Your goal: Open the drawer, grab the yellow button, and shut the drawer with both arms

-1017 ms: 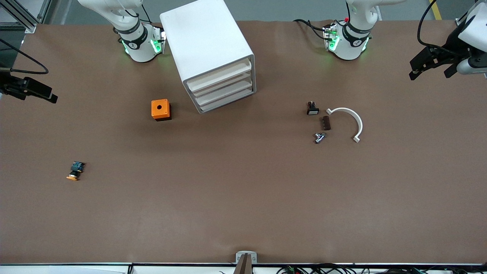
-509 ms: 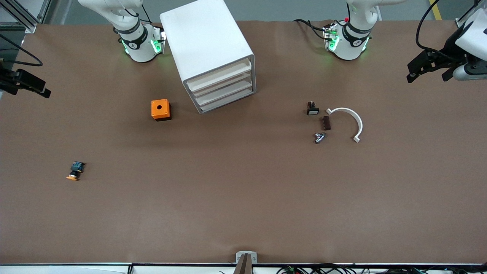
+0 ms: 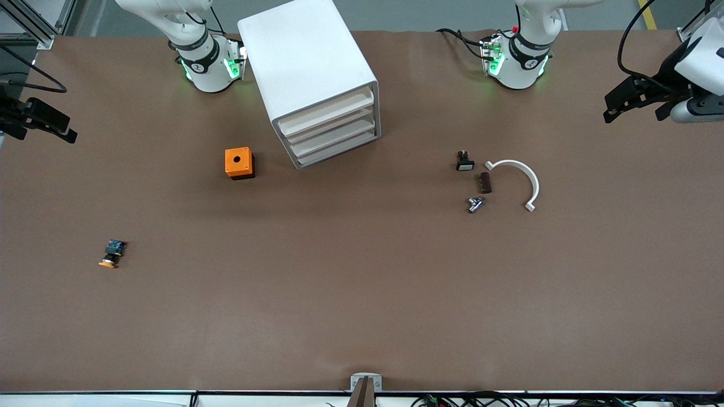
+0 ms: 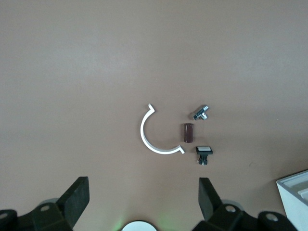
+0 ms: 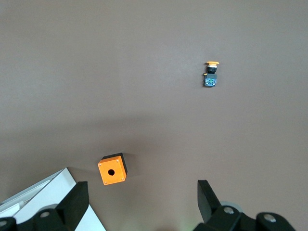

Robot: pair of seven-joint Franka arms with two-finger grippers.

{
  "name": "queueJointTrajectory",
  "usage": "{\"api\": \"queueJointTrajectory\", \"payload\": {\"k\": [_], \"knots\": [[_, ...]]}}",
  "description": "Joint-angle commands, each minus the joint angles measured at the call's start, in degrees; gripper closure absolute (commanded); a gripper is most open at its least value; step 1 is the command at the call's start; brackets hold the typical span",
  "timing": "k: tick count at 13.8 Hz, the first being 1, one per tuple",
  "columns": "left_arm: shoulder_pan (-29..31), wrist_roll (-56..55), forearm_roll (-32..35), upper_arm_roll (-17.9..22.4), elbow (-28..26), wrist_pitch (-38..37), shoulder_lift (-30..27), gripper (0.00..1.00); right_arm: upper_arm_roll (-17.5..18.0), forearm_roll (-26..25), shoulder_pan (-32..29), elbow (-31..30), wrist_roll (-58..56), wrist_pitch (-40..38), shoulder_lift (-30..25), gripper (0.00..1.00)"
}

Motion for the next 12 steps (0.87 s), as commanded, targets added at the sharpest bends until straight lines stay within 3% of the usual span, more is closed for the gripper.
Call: {"api": "queueJointTrajectory", "payload": {"k": [1,4,12], "knots": [[0.6,1.0,0.1,-0.1,-0.6,-0.6,-1.0,0.0,0.0,-0.7,0.3,-1.7,-0.5,1.1,-1.7,0.0],[-0.1,1.1,2.9,-0.2,1.4,-0.2,-0.2,0.0,0.0,-0.4,0.2,-2.7,-0.7,1.9,-2.3,0.0],[0.5,3.1,2.6,-0.3,2.2,-0.8,0.4,0.0,-0.2,-0.3,0.1,-4.8,-2.4,3.2,-4.1,0.0]]}}
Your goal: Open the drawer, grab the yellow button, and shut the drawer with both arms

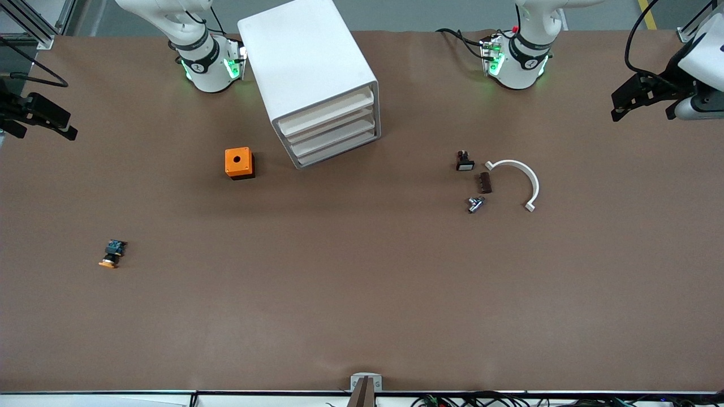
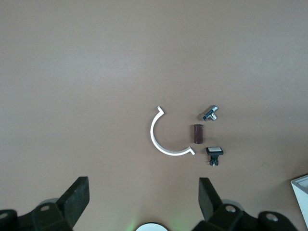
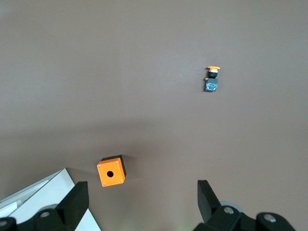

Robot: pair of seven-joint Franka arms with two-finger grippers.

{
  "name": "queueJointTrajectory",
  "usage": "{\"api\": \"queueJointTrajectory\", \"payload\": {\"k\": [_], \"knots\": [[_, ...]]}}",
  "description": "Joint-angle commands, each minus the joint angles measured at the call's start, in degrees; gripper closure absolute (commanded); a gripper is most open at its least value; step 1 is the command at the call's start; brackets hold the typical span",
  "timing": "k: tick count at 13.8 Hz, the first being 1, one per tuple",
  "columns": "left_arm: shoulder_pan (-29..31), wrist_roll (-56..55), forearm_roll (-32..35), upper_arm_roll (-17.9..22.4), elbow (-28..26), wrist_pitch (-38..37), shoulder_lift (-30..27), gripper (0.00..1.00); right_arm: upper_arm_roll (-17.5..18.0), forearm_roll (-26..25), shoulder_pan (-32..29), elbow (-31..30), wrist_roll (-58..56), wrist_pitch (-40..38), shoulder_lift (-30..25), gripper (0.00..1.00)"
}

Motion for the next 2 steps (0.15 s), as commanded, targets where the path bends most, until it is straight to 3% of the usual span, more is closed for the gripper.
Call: {"api": "queueJointTrajectory", "payload": {"k": [1,2], "knots": [[0.3,0.8,0.1,-0.3,1.3,-0.7,0.6,0.0,-0.2,-0.2,0.0,-3.1,-1.8,2.0,-2.0,0.0],[0.2,0.5,0.1,-0.3,1.2,-0.8,0.7,0.0,-0.3,-0.2,-0.1,-3.5,-2.8,2.4,-2.4,0.0]]}}
